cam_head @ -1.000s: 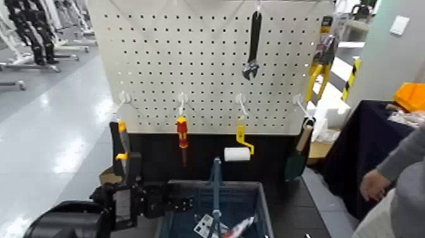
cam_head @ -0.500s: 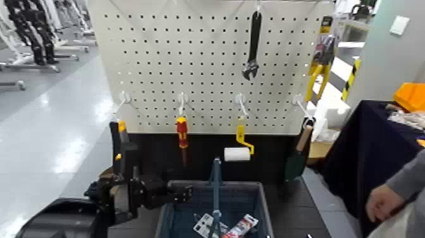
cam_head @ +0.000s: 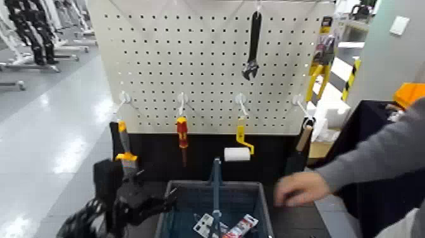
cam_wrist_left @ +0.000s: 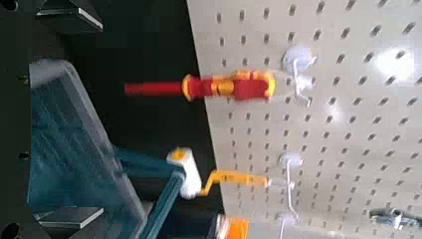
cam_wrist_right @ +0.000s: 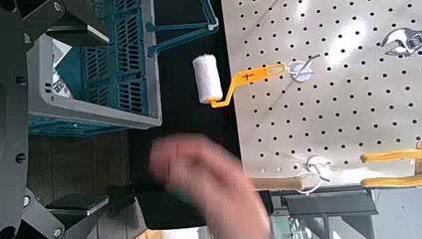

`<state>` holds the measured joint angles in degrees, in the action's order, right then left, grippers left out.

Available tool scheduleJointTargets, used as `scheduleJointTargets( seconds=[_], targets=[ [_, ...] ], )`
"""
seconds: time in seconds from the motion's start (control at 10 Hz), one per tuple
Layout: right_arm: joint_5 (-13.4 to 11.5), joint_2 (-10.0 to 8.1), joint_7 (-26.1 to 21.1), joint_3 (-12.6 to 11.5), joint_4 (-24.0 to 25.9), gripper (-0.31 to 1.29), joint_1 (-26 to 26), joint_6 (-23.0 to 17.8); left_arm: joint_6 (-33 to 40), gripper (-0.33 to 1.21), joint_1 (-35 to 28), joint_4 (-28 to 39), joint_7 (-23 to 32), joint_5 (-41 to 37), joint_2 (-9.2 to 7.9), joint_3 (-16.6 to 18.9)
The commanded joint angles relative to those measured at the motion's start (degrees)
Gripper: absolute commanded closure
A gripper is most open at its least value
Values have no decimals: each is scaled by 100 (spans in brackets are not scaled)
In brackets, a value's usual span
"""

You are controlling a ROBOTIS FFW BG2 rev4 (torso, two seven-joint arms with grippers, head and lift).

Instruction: Put the red glue tube into the crate.

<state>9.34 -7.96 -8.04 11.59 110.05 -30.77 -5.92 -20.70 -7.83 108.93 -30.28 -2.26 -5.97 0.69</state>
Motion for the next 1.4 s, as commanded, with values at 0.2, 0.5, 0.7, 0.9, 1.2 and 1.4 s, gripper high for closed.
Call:
scheduleJointTargets(
  seconds=[0.2, 0.5, 0.7, 0.9, 1.2, 1.4],
  targets=[
    [-117, -3, -31, -43, 78, 18, -113, -15, 1551, -11, -1616, 251, 1086, 305, 825, 344],
    [-213, -3, -189, -78, 175, 17, -245, -6, 2413, -11, -2267, 251, 1877, 402, 1072, 344],
    [-275, -3, -286, -69, 298, 16, -289, 231, 2615, -7, -2416, 199, 2132, 261, 975, 265],
    [-328, 5, -286, -69, 307, 16, -289, 205, 2641, -5, -2390, 190, 2202, 252, 799, 133],
    [-512, 41, -374, -69, 368, 16, -306, 258, 2606, -5, -2372, 199, 2193, 244, 773, 116],
    [-662, 41, -541, -43, 491, 11, -341, 407, 2606, -5, -2364, 199, 2193, 252, 755, 98]
  ],
)
